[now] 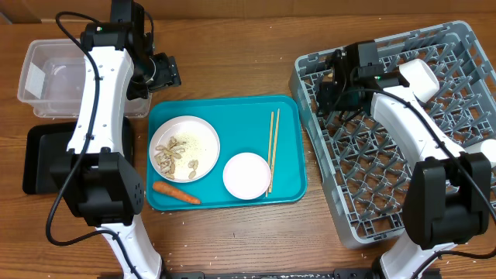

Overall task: Sort waste into correct bins and load items into the dishwasher
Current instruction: 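Lower the bowl into the rack's back right and release it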

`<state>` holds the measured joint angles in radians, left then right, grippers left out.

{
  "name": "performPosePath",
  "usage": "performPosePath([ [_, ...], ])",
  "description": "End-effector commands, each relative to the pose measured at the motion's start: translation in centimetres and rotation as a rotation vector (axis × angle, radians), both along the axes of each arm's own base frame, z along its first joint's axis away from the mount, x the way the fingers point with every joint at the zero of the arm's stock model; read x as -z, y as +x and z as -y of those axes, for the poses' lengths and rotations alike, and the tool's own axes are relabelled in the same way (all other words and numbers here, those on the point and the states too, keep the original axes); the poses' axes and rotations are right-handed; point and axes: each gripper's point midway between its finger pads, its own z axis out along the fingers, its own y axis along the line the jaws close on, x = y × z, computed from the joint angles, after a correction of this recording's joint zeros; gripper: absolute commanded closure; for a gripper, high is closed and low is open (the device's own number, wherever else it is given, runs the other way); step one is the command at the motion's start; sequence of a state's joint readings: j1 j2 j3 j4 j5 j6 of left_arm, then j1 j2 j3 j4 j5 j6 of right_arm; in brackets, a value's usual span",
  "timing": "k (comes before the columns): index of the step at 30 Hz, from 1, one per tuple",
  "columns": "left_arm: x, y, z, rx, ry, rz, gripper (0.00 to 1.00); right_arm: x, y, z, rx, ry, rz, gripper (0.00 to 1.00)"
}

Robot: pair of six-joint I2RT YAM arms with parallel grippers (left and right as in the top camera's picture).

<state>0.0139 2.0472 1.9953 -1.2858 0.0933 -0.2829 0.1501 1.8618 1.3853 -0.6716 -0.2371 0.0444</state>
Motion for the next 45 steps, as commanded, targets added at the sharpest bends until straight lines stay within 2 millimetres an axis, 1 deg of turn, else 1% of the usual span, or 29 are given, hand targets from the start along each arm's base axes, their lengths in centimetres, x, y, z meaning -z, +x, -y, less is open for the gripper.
performPosePath([
  [1,-0.4,0.2,-0.1,-0.012,-0.013,0.013,0.21,-0.1,0.7,-0.2,0.009,0.016,0.025,0.83],
  [5,-0.4,0.3,-0.1,-0.012,-0.013,0.014,0.21,0.0,1.0,-0.2,0.027,0.026,0.027,0.83],
  [8,-0.4,0.2,-0.1,-0.012,-0.013,0.013,0.21,0.4,0.4,-0.1,0.046,0.031,-0.009,0.85],
  [11,-0.4,0.3,-0.1,-0.012,-0.013,0.014,0.2,0.9,-0.6,0.2,0.074,0.024,-0.065,0.85],
  [14,-0.4,0.3,-0.1,-0.012,-0.013,0.015,0.2,1.4,-1.1,1.2,0.102,-0.026,-0.087,0.85],
  [16,-0.4,0.3,-0.1,-0.012,-0.013,0.015,0.2,1.5,-0.8,2.1,0.14,-0.069,-0.077,0.85],
  [18,-0.4,0.3,-0.1,-0.012,-0.013,0.015,0.2,1.6,-0.3,3.4,0.214,-0.118,-0.062,0.86],
  [19,-0.4,0.3,-0.1,-0.012,-0.013,0.015,0.2,1.5,0.0,3.6,0.23,-0.129,-0.051,0.86],
  [26,-0.4,0.3,-0.1,-0.012,-0.013,0.015,0.2,0.2,2.5,3.3,0.246,-0.097,0.061,0.86],
  [30,-0.4,0.3,-0.1,-0.012,-0.013,0.015,0.2,-0.4,3.5,2.8,0.241,-0.065,0.102,0.86],
  [32,-0.4,0.3,-0.1,-0.012,-0.013,0.015,0.21,-0.6,3.7,2.8,0.241,-0.062,0.115,0.86],
  [40,-0.4,0.3,-0.1,-0.012,-0.012,0.015,0.2,-0.6,3.6,2.8,0.24,-0.065,0.107,0.85],
  [42,-0.4,0.3,-0.1,-0.012,-0.012,0.015,0.2,-1.2,3.8,2.8,0.24,-0.061,0.118,0.84],
  [43,-0.4,0.3,-0.1,-0.012,-0.012,0.015,0.2,-1.9,3.9,2.7,0.24,-0.059,0.126,0.81],
  [45,-0.4,0.3,-0.1,-0.012,-0.012,0.016,0.2,-4.2,4.1,2.5,0.21,-0.06,0.151,0.75],
])
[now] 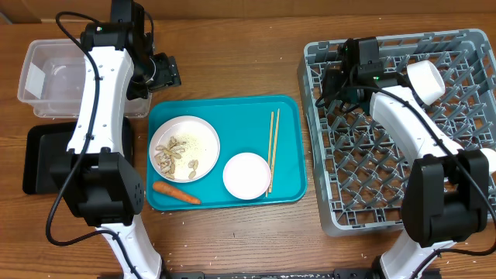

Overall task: Sort waste into correct bins and load items into the dishwasher
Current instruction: 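Lower the bowl into the rack's back right and release it, then reach the right gripper to the white bowl on the teal tray and grasp its rim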

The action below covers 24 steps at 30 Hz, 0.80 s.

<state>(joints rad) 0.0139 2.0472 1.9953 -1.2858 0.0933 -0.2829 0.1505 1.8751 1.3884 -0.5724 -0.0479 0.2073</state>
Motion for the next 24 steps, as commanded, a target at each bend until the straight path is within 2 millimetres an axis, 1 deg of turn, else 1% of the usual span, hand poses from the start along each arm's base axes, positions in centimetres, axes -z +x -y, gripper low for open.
performPosePath([
  [1,-0.4,0.3,-0.1,-0.012,-0.012,0.016,0.2,-5.0,1.3,-0.5,-0.049,0.005,0.09,0.73],
  [2,-0.4,0.3,-0.1,-0.012,-0.012,0.016,0.2,-6.9,1.3,-1.1,-0.076,0.022,0.108,0.7],
  [3,-0.4,0.3,-0.1,-0.012,-0.012,0.016,0.2,-7.9,1.2,-1.5,-0.09,0.039,0.112,0.69],
  [4,-0.4,0.3,-0.1,-0.012,-0.012,0.017,0.2,-9.4,0.6,-2.7,-0.141,0.073,0.115,0.65],
  [5,-0.4,0.3,-0.1,-0.012,-0.012,0.017,0.2,-10.0,-0.1,-3.9,-0.206,0.095,0.107,0.64],
  [6,-0.4,0.4,-0.1,-0.012,-0.012,0.018,0.2,-10.2,-1.1,-5.0,-0.262,0.114,0.088,0.62],
  [7,-0.4,0.4,-0.1,-0.012,-0.011,0.019,0.19,-9.9,-2.0,-5.8,-0.296,0.124,0.061,0.6],
  [8,-0.4,0.4,-0.1,-0.012,-0.01,0.019,0.19,-9.4,-3.1,-6.5,-0.33,0.126,0.021,0.59],
  [12,-0.4,0.4,-0.1,-0.012,-0.009,0.019,0.19,-5.9,-8.2,-8.4,-0.438,0.087,-0.181,0.53],
  [16,-0.5,0.6,-0.1,-0.012,-0.01,0.026,0.19,-3.1,-12.0,-10.7,-0.514,0.068,-0.297,0.47],
  [19,-0.5,0.6,-0.1,-0.013,-0.01,0.026,0.19,-1.2,-14.0,-12.1,-0.561,0.055,-0.341,0.46],
  [24,-0.5,0.5,-0.1,-0.012,-0.01,0.026,0.19,1.8,-16.5,-13.6,-0.622,0.039,-0.378,0.47],
])
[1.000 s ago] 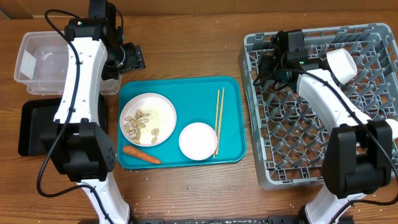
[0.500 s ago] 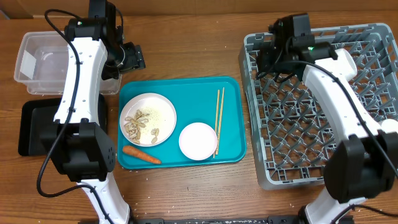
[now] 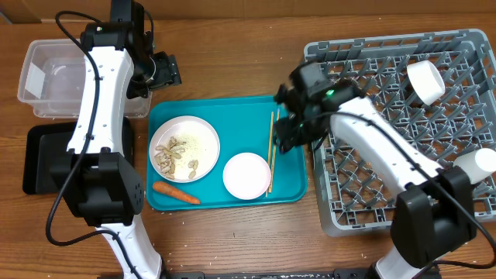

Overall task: Sort waste into correct bins and load items into the dishwasher
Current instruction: 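Reach the right gripper to the white bowl on the teal tray and grasp its rim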

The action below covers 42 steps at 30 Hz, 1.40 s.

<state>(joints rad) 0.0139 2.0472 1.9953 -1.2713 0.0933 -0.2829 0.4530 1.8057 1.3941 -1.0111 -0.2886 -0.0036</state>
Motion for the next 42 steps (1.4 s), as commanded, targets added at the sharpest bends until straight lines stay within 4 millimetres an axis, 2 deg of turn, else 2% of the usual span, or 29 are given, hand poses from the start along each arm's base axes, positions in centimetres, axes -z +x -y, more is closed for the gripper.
performPosePath([
  [1,-0.4,0.2,-0.1,-0.012,-0.01,0.011,0.19,1.9,-1.8,-0.9,-0.052,-0.005,-0.025,0.47],
  [12,-0.4,0.2,-0.1,-0.012,-0.01,0.011,0.19,4.9,-5.2,-3.4,-0.162,-0.019,-0.023,0.48],
  [17,-0.4,0.2,-0.1,-0.012,-0.01,0.011,0.19,5.6,-5.8,-3.3,-0.163,-0.054,-0.02,0.64],
  [20,-0.4,0.2,-0.1,-0.012,-0.01,0.011,0.19,5.8,-5.8,-3.2,-0.161,-0.062,-0.02,0.8],
  [25,-0.4,0.2,-0.1,-0.012,-0.01,0.011,0.19,5.9,-5.5,-2.8,-0.123,-0.084,-0.018,0.96],
  [30,-0.4,0.2,-0.1,-0.012,-0.01,0.011,0.19,5.6,-4.2,-2.7,-0.068,-0.107,0.028,0.96],
  [33,-0.4,0.2,-0.1,-0.012,-0.01,0.011,0.19,4.0,-2.3,-2.9,-0.047,-0.119,0.097,0.96],
  [36,-0.4,0.2,-0.1,-0.012,-0.01,0.011,0.19,0.7,0.9,-2.6,0.014,-0.133,0.222,0.96],
  [39,-0.4,0.2,-0.1,-0.012,-0.01,0.012,0.19,-4.2,4.7,-1.2,0.101,-0.162,0.392,0.96],
  [40,-0.4,0.2,-0.1,-0.012,-0.01,0.012,0.19,-7.0,6.6,0.1,0.161,-0.186,0.481,0.96],
  [42,-0.4,0.2,-0.1,-0.012,-0.01,0.013,0.19,-10.2,8.5,2.5,0.248,-0.234,0.584,0.96],
])
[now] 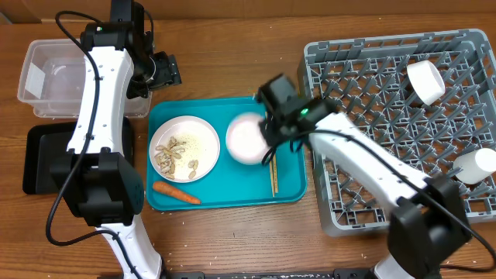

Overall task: Sort waste into correct bins and load items into the dishwasher
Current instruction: 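Reach the right gripper to the white bowl on the teal tray and grasp its rim, then carry the bowl into the rack's back center and release it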

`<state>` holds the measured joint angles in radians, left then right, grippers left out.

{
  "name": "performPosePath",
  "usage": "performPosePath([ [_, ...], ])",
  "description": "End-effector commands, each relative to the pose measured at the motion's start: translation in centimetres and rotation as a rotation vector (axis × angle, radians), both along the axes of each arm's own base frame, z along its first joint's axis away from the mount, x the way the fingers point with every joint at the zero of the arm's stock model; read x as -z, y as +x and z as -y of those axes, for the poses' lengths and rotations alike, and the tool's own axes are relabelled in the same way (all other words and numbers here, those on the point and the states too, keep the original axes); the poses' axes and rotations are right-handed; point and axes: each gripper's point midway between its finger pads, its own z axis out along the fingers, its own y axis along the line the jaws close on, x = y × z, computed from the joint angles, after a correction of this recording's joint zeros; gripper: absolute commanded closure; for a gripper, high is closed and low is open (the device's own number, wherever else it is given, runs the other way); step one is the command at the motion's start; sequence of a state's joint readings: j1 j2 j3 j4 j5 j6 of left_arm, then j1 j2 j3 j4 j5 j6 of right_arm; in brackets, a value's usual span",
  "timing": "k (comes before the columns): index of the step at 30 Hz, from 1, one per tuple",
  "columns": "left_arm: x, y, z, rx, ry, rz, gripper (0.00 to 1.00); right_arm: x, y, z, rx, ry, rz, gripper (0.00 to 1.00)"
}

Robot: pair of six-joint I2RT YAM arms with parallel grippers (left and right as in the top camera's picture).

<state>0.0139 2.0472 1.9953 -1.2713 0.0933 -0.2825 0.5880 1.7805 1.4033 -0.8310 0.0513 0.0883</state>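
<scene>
On the teal tray [225, 198] lie a white plate of food scraps [184, 147], a carrot [176, 191] and a pair of chopsticks [273, 177]. My right gripper [269, 133] is shut on the right rim of a small white bowl [245, 141] over the tray's back middle. The arm hides the chopsticks' upper half. To the right stands the grey dish rack [372, 186]. My left gripper [164, 70] hangs open behind the tray's back left corner, holding nothing.
A clear plastic bin [46, 77] and a black bin [35, 159] stand at the far left. The rack holds a white cup [425, 79] at the back and another white piece [477, 164] at its right edge.
My right gripper was over the chopsticks at the tray's right side; now it grips the white bowl, which has moved from the tray's front to its back middle. The chopsticks have shifted slightly.
My right gripper was at the back left corner of the skewed rack. Then the rack stood square to the table. After that the gripper was over the tray by the chopsticks, and now it holds the white bowl. The left arm stayed put.
</scene>
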Motion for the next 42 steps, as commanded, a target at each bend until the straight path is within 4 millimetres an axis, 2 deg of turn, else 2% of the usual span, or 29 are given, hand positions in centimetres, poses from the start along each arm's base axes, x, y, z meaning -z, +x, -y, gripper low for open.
performPosePath([
  [1,-0.4,0.2,-0.1,-0.013,-0.01,0.013,0.19,-10.0,5.6,6.3,0.238,-0.091,0.334,0.96],
  [3,-0.4,0.2,-0.1,-0.012,-0.009,0.013,0.19,-12.3,7.1,10.4,0.364,-0.176,0.43,0.96],
  [6,-0.4,0.3,-0.1,-0.012,-0.009,0.017,0.19,-14.6,8.4,17.3,0.574,-0.345,0.541,0.96],
  [8,-0.5,0.4,-0.1,-0.012,-0.009,0.02,0.19,-16.1,8.6,22.4,0.73,-0.47,0.602,0.96],
  [12,-0.5,0.5,-0.1,-0.012,-0.01,0.026,0.19,-18.1,8.0,30.0,0.966,-0.613,0.668,0.96],
  [15,-0.5,0.6,-0.1,-0.012,-0.01,0.027,0.19,-17.7,7.9,33.9,1.059,-0.653,0.656,0.96],
  [18,-0.5,0.6,-0.1,-0.012,-0.01,0.027,0.18,-15.5,7.8,36.4,1.087,-0.71,0.589,0.96],
  [22,-0.5,0.6,-0.1,-0.012,-0.01,0.027,0.19,-11.5,7.7,37.8,1.076,-0.802,0.49,0.96],
  [28,-0.5,0.6,-0.1,-0.012,-0.01,0.027,0.18,-7.0,7.9,37.0,1.011,-0.855,0.402,0.96],
  [32,-0.5,0.6,-0.1,-0.012,-0.01,0.028,0.18,-5.3,7.7,35.2,0.954,-0.865,0.38,0.96],
  [42,-0.5,0.7,-0.1,-0.012,-0.01,0.031,0.18,-2.4,6.7,31.2,0.878,-0.851,0.365,0.96],
])
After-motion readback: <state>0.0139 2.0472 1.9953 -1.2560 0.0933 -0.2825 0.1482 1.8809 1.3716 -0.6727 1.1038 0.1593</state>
